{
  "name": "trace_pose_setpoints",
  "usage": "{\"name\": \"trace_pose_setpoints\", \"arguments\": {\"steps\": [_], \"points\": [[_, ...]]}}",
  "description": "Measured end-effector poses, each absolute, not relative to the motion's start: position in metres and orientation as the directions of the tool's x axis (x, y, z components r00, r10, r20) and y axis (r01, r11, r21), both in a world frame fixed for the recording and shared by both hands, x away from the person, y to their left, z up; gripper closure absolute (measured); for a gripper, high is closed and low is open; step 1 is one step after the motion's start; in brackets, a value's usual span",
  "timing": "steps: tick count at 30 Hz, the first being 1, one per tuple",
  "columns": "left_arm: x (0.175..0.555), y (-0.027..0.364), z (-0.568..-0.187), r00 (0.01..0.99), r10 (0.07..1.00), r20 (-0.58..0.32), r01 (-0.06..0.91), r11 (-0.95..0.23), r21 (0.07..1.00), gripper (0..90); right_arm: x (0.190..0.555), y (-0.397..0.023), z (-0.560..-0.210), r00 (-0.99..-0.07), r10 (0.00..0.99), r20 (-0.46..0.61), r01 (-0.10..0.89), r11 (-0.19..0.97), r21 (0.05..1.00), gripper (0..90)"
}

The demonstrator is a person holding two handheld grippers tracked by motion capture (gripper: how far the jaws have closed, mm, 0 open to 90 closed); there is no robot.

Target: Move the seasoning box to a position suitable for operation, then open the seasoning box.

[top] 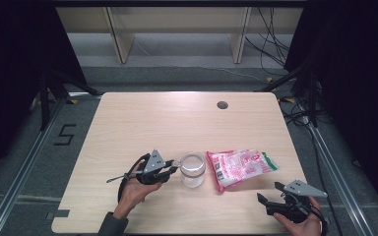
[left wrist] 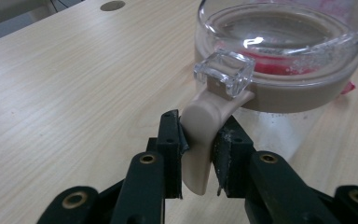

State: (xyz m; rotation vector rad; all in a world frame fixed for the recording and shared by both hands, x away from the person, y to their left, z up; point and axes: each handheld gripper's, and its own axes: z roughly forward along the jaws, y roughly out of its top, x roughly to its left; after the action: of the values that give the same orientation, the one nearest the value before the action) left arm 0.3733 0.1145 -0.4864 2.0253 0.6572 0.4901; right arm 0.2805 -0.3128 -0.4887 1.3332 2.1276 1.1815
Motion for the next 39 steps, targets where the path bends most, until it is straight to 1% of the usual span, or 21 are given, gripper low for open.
{"name": "trace_pose_setpoints", "arguments": {"steps": [1, 3, 4, 5, 6, 8, 9, 13, 14, 18, 19, 20, 23, 25, 26, 27, 31, 32, 33, 35, 39], "points": [[0.374, 0.117, -0.487, 0.775, 0.628, 0.071, 0.264, -0.424, 0.866, 75.5, 0.282, -0.316, -0.488, -0.506, 0.857, 0.099, 0.546, 0.229, 0.806, 20.6], [0.374, 0.119, -0.488, 0.769, 0.636, 0.064, 0.269, -0.413, 0.87, 75.8, 0.28, -0.315, -0.488, -0.488, 0.865, 0.119, 0.565, 0.209, 0.798, 20.6], [0.374, 0.119, -0.488, 0.77, 0.635, 0.061, 0.264, -0.404, 0.876, 76.1, 0.282, -0.317, -0.488, -0.501, 0.861, 0.082, 0.538, 0.236, 0.809, 20.7], [0.374, 0.12, -0.488, 0.771, 0.633, 0.07, 0.263, -0.417, 0.87, 76.1, 0.282, -0.317, -0.488, -0.501, 0.861, 0.082, 0.538, 0.236, 0.809, 20.7], [0.372, 0.121, -0.487, 0.771, 0.631, 0.083, 0.256, -0.427, 0.867, 76.2, 0.28, -0.314, -0.488, -0.482, 0.867, 0.126, 0.567, 0.199, 0.799, 20.7], [0.372, 0.121, -0.487, 0.772, 0.629, 0.088, 0.252, -0.431, 0.867, 76.2, 0.281, -0.314, -0.488, -0.485, 0.866, 0.123, 0.563, 0.201, 0.802, 20.7], [0.371, 0.121, -0.487, 0.766, 0.635, 0.096, 0.254, -0.437, 0.863, 76.4, 0.283, -0.315, -0.489, -0.506, 0.857, 0.097, 0.538, 0.226, 0.812, 20.9], [0.37, 0.121, -0.487, 0.767, 0.636, 0.089, 0.254, -0.428, 0.867, 76.4, 0.283, -0.314, -0.489, -0.504, 0.858, 0.101, 0.544, 0.224, 0.809, 20.8], [0.372, 0.123, -0.487, 0.775, 0.621, 0.116, 0.236, -0.455, 0.858, 76.4, 0.283, -0.314, -0.489, -0.504, 0.858, 0.101, 0.544, 0.224, 0.809, 20.8], [0.369, 0.121, -0.487, 0.76, 0.643, 0.091, 0.258, -0.427, 0.866, 76.5, 0.283, -0.314, -0.489, -0.504, 0.858, 0.1, 0.543, 0.225, 0.809, 20.9], [0.37, 0.123, -0.486, 0.761, 0.637, 0.123, 0.244, -0.457, 0.855, 76.6, 0.283, -0.314, -0.489, -0.503, 0.858, 0.1, 0.543, 0.224, 0.809, 20.9], [0.368, 0.123, -0.487, 0.739, 0.664, 0.11, 0.262, -0.434, 0.862, 77.2, 0.283, -0.314, -0.489, -0.502, 0.859, 0.1, 0.544, 0.224, 0.809, 20.9], [0.367, 0.124, -0.487, 0.735, 0.671, 0.098, 0.272, -0.423, 0.864, 77.4, 0.282, -0.314, -0.489, -0.502, 0.861, 0.087, 0.536, 0.23, 0.812, 21.0], [0.367, 0.127, -0.486, 0.736, 0.667, 0.119, 0.259, -0.439, 0.861, 77.6, 0.28, -0.312, -0.488, -0.49, 0.864, 0.115, 0.557, 0.209, 0.804, 21.2], [0.365, 0.128, -0.487, 0.724, 0.683, 0.094, 0.281, -0.417, 0.864, 77.6, 0.28, -0.313, -0.488, -0.493, 0.863, 0.107, 0.551, 0.215, 0.806, 21.2], [0.365, 0.13, -0.486, 0.724, 0.68, 0.115, 0.274, -0.436, 0.857, 77.7, 0.282, -0.315, -0.489, -0.507, 0.857, 0.093, 0.538, 0.23, 0.811, 21.2], [0.364, 0.129, -0.487, 0.716, 0.69, 0.1, 0.282, -0.418, 0.864, 77.7, 0.282, -0.316, -0.488, -0.507, 0.857, 0.091, 0.543, 0.235, 0.806, 21.2], [0.364, 0.13, -0.486, 0.721, 0.683, 0.116, 0.27, -0.432, 0.86, 77.7, 0.282, -0.316, -0.489, -0.506, 0.858, 0.09, 0.537, 0.231, 0.811, 21.2], [0.362, 0.13, -0.487, 0.719, 0.689, 0.093, 0.293, -0.422, 0.858, 77.6, 0.282, -0.315, -0.489, -0.507, 0.858, 0.08, 0.533, 0.239, 0.812, 21.2], [0.362, 0.131, -0.487, 0.719, 0.687, 0.1, 0.283, -0.421, 0.861, 77.4, 0.28, -0.314, -0.488, -0.499, 0.861, 0.098, 0.547, 0.225, 0.807, 21.3], [0.359, 0.138, -0.481, 0.737, 0.673, 0.06, 0.3, -0.406, 0.863, 74.5, 0.282, -0.314, -0.488, -0.51, 0.857, 0.075, 0.533, 0.246, 0.809, 21.3]]}}
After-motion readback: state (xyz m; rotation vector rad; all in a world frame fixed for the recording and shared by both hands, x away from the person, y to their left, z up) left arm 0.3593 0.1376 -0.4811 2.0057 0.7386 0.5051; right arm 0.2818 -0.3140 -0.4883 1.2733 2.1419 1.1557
